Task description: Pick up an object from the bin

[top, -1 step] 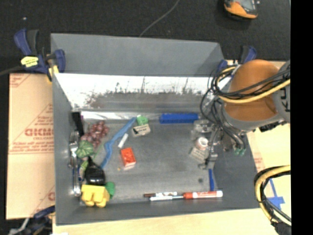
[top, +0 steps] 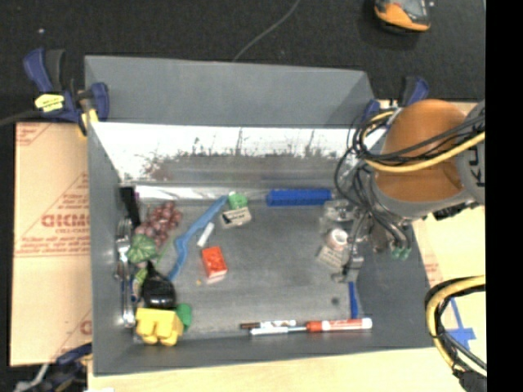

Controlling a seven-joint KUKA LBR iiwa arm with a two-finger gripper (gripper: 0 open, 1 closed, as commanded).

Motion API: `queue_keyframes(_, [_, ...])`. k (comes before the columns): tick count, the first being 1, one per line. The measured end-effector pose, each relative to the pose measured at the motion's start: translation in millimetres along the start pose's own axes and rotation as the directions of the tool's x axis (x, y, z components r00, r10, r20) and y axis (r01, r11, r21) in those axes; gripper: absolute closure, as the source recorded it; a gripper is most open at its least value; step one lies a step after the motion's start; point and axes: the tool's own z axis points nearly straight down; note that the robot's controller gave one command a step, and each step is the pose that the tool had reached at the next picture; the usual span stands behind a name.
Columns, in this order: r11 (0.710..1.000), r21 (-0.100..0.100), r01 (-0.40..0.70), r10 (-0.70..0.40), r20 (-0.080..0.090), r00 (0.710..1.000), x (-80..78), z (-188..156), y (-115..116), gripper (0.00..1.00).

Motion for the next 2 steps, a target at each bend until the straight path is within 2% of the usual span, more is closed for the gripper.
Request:
queue_keyframes(1, [0.996,0.000,-0.088,0.088,0.008,0.996,-11.8,62.2,-35.4,0.00])
queue_keyframes(2, [0.994,-0.001,-0.106,0.106,0.013,0.994,-62.9,94.9,-20.0,0.00])
